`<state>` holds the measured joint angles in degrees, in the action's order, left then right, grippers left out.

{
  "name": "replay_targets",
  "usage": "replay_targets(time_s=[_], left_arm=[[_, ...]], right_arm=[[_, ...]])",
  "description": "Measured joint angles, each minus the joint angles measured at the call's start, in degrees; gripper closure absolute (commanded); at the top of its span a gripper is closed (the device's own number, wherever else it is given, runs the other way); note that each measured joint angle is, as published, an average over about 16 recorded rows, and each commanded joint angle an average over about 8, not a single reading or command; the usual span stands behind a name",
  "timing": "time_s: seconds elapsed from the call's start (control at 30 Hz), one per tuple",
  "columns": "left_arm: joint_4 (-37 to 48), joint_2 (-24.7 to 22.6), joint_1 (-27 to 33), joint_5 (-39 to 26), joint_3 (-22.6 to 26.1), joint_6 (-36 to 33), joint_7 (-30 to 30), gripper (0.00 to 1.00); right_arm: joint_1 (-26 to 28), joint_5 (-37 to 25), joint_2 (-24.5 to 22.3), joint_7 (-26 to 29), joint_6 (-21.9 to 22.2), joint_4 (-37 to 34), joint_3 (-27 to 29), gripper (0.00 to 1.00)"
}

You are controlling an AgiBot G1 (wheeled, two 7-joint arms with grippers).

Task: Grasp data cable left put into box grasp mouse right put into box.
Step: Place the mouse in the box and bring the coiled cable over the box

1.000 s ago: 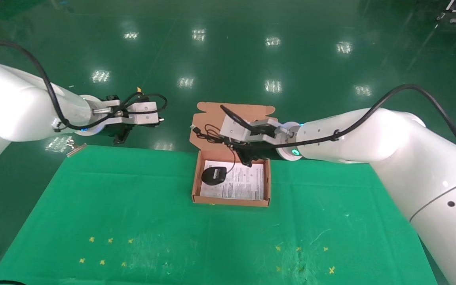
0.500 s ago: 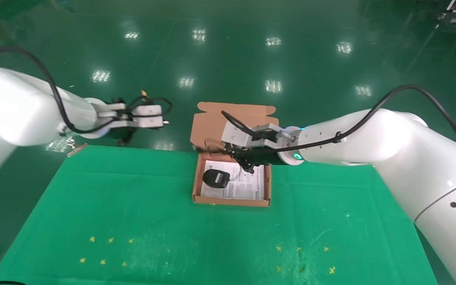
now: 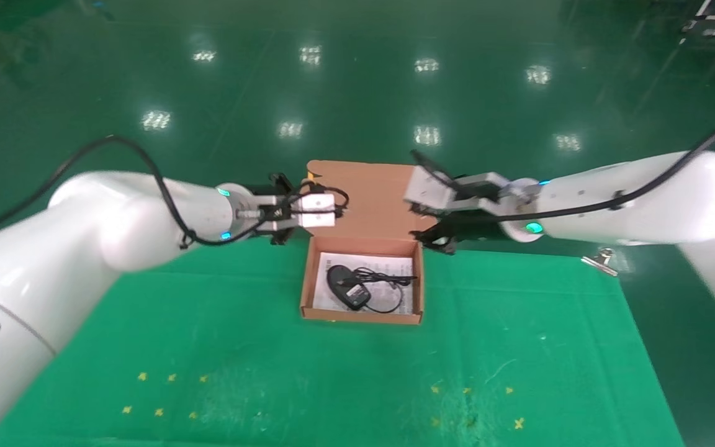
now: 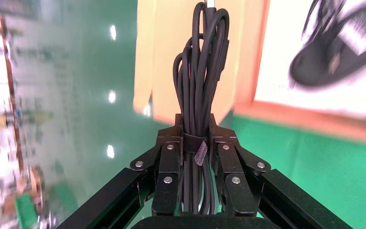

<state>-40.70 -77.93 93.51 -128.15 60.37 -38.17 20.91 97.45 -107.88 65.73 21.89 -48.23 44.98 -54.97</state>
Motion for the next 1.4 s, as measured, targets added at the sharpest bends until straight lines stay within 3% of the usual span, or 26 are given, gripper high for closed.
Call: replay_targets(time_s=[0.47,0.73,1.4], left_arm=[[-2.2,-0.8,-3.2,18.5,10.2,7.9,-10.3,0.99],[-2.8,-0.9,-3.3,23.3,14.1,9.2,-12.0,0.00],[-5.1,1.5,-1.9,24.4,13.4,9.8,-11.1,0.00]], right_arm=[[1.6,-3.8,-11.0,6.4,-3.1,10.2,0.5,0.00],[1.2,-5.1,-13.6,9.0,-4.0,14.4,0.5,0.00],[1.7,-5.3,-13.7,9.1,-3.6,14.8,0.8,0.00]])
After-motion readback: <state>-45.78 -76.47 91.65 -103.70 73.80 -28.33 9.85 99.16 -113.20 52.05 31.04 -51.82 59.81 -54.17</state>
